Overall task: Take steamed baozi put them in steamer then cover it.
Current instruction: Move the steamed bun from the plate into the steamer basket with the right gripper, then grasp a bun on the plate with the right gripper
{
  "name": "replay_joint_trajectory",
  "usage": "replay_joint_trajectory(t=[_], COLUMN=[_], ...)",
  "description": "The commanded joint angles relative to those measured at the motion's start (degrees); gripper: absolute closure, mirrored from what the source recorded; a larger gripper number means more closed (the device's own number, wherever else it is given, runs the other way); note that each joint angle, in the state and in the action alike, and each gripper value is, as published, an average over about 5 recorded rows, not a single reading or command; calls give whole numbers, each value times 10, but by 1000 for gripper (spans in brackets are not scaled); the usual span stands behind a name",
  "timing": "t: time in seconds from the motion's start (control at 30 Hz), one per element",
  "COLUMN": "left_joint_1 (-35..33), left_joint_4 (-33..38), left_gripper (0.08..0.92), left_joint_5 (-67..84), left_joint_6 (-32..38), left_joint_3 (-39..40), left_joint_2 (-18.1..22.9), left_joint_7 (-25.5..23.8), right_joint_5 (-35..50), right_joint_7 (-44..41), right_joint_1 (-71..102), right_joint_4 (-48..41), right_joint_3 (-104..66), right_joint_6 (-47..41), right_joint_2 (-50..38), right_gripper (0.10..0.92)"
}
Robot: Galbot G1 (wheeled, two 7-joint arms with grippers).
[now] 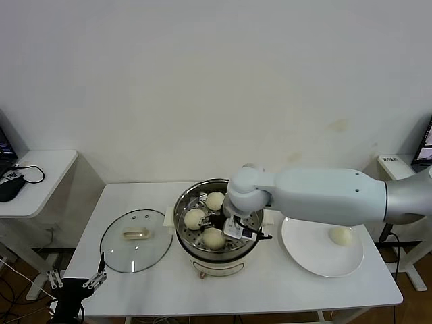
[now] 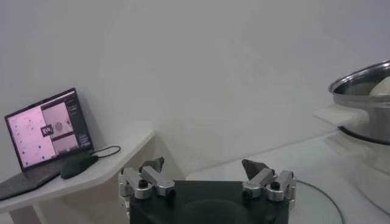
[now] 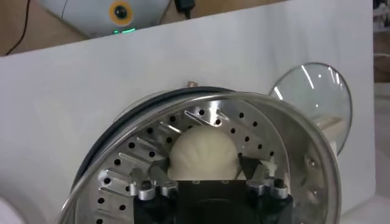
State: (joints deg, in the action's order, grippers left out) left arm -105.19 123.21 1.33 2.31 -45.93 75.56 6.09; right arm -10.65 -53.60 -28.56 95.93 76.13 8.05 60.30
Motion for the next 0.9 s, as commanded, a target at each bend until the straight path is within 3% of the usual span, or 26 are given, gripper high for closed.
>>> replay_joint_trajectory(t=[0.03, 0.2, 0.47, 0.67, 0.9], left_joint_1=[0, 0, -3, 1, 6], left_joint_4=[-1, -1, 8, 8, 6], left_gripper=[177, 177, 177, 177, 177], left_joint_5=[0, 0, -1, -2, -4], left_joint_6=[0, 0, -1, -2, -3], left_joint_3=[0, -3, 2, 12, 24], left_joint_2=[-1, -6, -16, -25, -35], left_joint_7=[0, 0, -1, -2, -3], right_joint_5=[27, 80, 182, 162, 93], right_joint_7=[-13, -59, -110, -111, -112], right_joint_1=[-38, -76, -85, -32, 103], right_joint_4=[-5, -35, -33, 5, -14], right_joint_3=[-42, -81, -109, -135, -217], right_joint_6=[10, -23, -159, -232, -234], right_joint_2=[-19, -65, -195, -321, -399], right_gripper=[207, 203, 203, 203, 203])
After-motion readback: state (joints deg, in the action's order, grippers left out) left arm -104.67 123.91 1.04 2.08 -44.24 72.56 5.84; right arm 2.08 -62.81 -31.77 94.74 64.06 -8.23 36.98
